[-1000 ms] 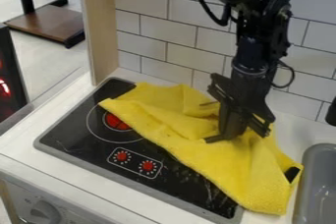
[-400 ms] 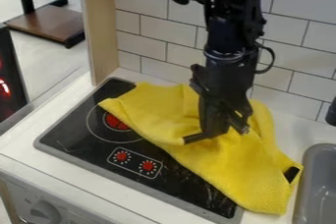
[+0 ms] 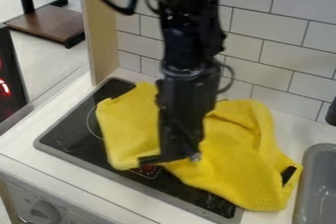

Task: Unfold the cloth from top right to bottom left

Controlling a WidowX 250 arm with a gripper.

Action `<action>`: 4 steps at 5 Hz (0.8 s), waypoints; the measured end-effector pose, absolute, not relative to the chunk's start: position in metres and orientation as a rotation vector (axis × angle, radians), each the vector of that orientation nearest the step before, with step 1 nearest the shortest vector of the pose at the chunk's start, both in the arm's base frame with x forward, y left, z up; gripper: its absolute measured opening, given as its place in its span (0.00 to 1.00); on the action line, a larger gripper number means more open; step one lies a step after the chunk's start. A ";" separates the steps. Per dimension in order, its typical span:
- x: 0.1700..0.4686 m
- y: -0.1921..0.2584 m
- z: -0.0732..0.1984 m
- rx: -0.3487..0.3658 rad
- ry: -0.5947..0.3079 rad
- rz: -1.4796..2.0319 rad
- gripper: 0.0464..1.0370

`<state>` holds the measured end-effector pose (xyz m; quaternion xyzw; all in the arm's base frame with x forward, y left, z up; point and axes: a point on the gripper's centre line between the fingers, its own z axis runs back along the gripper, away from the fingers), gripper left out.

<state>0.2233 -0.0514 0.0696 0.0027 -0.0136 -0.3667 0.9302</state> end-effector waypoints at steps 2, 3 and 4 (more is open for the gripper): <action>0.190 -0.040 0.050 0.031 0.109 -0.907 0.00; 0.183 -0.042 0.043 0.018 0.154 -0.974 0.03; 0.181 -0.042 0.044 0.007 0.165 -0.978 0.18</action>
